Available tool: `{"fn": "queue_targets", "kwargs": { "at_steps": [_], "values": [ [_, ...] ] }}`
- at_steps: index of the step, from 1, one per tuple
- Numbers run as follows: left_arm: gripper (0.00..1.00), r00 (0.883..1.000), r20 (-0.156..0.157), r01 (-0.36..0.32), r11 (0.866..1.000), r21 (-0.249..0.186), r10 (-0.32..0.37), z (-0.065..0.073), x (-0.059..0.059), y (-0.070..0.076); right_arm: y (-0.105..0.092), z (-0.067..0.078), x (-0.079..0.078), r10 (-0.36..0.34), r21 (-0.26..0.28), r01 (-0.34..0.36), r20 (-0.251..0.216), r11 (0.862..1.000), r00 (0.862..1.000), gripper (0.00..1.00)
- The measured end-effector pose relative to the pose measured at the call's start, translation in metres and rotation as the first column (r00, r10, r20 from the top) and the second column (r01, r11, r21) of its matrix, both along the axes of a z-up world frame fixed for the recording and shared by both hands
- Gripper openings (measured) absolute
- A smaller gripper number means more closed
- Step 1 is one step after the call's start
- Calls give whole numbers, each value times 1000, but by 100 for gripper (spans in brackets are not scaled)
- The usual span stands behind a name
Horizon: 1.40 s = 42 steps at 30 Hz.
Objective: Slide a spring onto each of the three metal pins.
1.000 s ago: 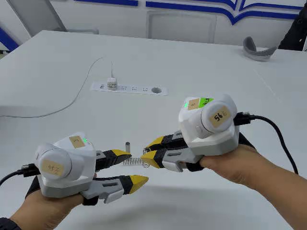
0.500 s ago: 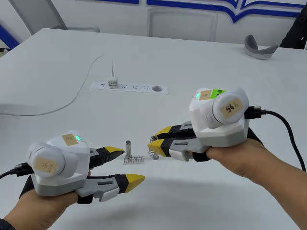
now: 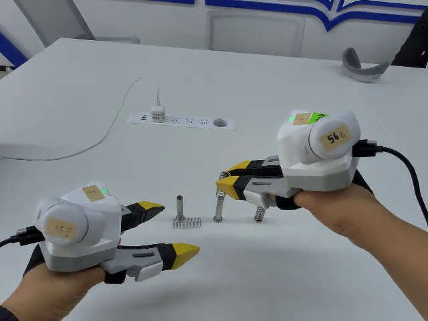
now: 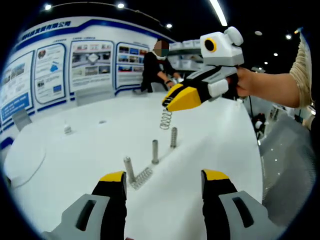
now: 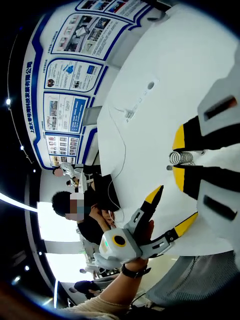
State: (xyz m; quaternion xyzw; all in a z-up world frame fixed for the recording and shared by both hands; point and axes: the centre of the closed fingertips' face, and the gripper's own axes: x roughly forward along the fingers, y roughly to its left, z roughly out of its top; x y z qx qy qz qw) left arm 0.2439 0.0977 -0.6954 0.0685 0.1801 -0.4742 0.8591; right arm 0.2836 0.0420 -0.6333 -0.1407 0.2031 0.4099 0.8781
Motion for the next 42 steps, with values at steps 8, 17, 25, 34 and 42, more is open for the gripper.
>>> {"fn": "queue_targets", "kwargs": {
  "at_steps": [8, 17, 25, 34, 42],
  "values": [
    [63, 1000, -2, -5, 1000, 3, 5, -1, 0, 1, -2, -12, 12, -29, 0, 29, -17, 1000, 999, 12],
    [64, 1000, -8, -10, 1000, 10, 10, -2, -1, 3, -4, -25, 21, -53, 6, 54, -48, 999, 997, 12],
    [64, 1000, -13, -8, 1000, 14, 9, -4, -1, 3, -6, -33, 23, -61, 5, 61, -66, 998, 996, 12],
    [63, 1000, -17, -8, 1000, 15, 8, -6, -1, 5, -5, -39, 23, -62, 2, 63, -74, 998, 995, 12],
    [63, 1000, -19, -10, 1000, 19, 11, -6, 0, 6, -6, -49, 25, -67, -1, 67, -88, 998, 994, 12]
  ]
}}
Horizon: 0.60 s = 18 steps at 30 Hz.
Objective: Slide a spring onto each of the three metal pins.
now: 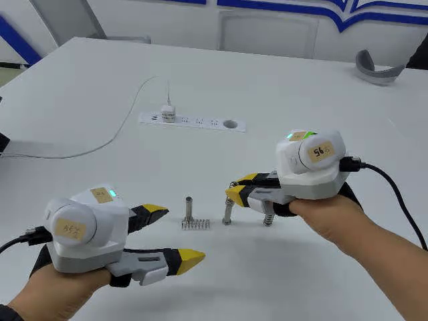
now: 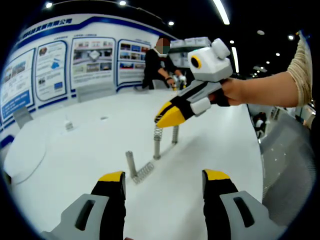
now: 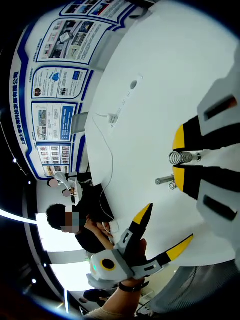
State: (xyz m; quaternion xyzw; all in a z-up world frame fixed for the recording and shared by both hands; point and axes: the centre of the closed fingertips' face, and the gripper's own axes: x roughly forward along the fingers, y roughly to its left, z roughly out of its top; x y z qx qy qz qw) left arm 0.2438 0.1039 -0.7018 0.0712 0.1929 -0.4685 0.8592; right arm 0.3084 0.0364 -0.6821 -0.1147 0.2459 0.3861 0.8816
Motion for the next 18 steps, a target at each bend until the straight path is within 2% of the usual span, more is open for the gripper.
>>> {"fn": "queue_targets", "kwargs": {
  "at_steps": [18],
  "values": [
    [63, 1000, -11, -5, 1000, 9, 5, -6, 0, 1, 3, -29, 0, 0, -16, -1, -41, 1000, 999, 12]
  ]
}}
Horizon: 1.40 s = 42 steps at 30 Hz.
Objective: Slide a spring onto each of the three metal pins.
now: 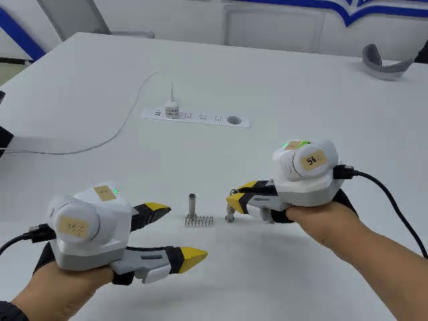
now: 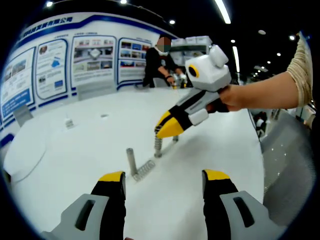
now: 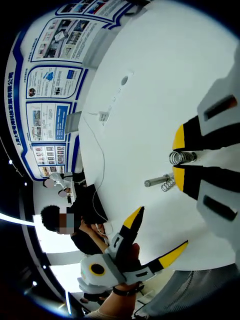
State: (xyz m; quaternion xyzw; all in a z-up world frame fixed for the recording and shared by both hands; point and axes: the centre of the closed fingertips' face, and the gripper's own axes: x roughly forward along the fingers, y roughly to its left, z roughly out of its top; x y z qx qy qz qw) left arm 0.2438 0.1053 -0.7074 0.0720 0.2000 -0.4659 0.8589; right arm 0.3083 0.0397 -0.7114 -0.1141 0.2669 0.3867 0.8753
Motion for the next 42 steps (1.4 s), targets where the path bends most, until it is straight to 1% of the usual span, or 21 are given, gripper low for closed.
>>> {"fn": "queue_targets", "kwargs": {
  "at_steps": [8, 16, 24, 27, 34, 37, 42],
  "values": [
    [63, 1000, -3, -4, 1000, 2, 4, -2, 0, 1, 1, -10, 0, 2, -15, -2, -11, 1000, 1000, 12],
    [62, 1000, -3, -7, 1000, 3, 7, -2, 1, 2, 0, -16, -1, 0, -28, -1, -22, 1000, 1000, 12],
    [62, 1000, -2, -8, 1000, 3, 8, -1, 1, 2, 0, -19, -3, -2, -30, 1, -31, 1000, 1000, 13],
    [62, 1000, -1, -8, 1000, 4, 8, -1, 1, 2, 0, -18, -4, -1, -32, 0, -28, 999, 1000, 15],
    [62, 1000, -1, -3, 1000, 3, 3, -1, 0, 0, -3, -12, -8, 5, -45, -5, -7, 999, 1000, 18],
    [62, 1000, 1, -2, 1000, 4, 2, -1, 0, 0, -4, -8, -10, 4, -42, -4, 2, 999, 1000, 19],
    [62, 1000, 3, -5, 1000, 5, 5, 0, 0, 2, -6, 2, -13, 4, -37, -2, 34, 999, 999, 19]
  ]
}}
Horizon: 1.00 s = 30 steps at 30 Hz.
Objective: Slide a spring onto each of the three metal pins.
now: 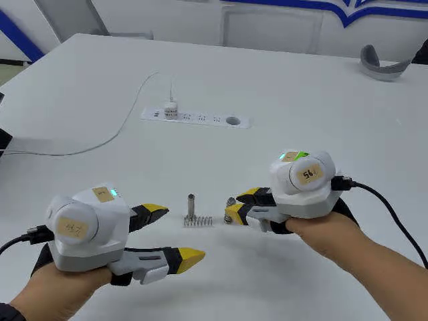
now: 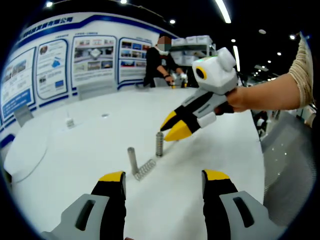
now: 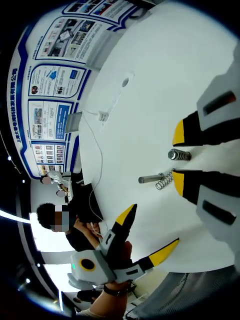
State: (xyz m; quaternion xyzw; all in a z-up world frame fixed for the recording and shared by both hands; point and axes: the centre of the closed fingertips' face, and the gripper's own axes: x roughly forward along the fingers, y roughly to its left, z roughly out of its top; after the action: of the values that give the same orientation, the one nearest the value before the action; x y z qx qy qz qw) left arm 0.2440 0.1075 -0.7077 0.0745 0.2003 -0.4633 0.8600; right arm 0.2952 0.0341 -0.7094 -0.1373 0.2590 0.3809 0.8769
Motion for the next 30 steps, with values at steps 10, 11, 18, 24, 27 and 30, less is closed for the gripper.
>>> {"fn": "queue_targets", "kwargs": {
  "at_steps": [10, 11, 18, 24, 27, 30],
  "values": [
    [62, 1000, 3, 5, 1000, 2, -5, 2, -2, -1, 13, 18, -8, 38, 11, -38, 50, 999, 998, 20],
    [62, 1000, 4, 5, 1000, 2, -5, 2, -2, -1, 15, 18, -9, 45, 9, -45, 51, 999, 998, 20],
    [62, 1000, 7, 2, 1000, 1, -2, 3, -2, 1, 31, 14, -16, 87, -3, -87, 48, 996, 995, 20],
    [62, 1000, 6, 0, 1000, 1, 0, 2, -2, 2, 39, 2, -18, 111, -19, -110, 25, 994, 994, 20],
    [62, 1000, 3, -2, 1000, 1, 2, 1, -2, 2, 41, -7, -19, 121, -34, -121, 6, 992, 993, 20],
    [62, 1000, 2, -2, 1000, 2, 2, 0, -2, 2, 43, -13, -19, 127, -46, -126, 0, 991, 992, 20]
  ]
}}
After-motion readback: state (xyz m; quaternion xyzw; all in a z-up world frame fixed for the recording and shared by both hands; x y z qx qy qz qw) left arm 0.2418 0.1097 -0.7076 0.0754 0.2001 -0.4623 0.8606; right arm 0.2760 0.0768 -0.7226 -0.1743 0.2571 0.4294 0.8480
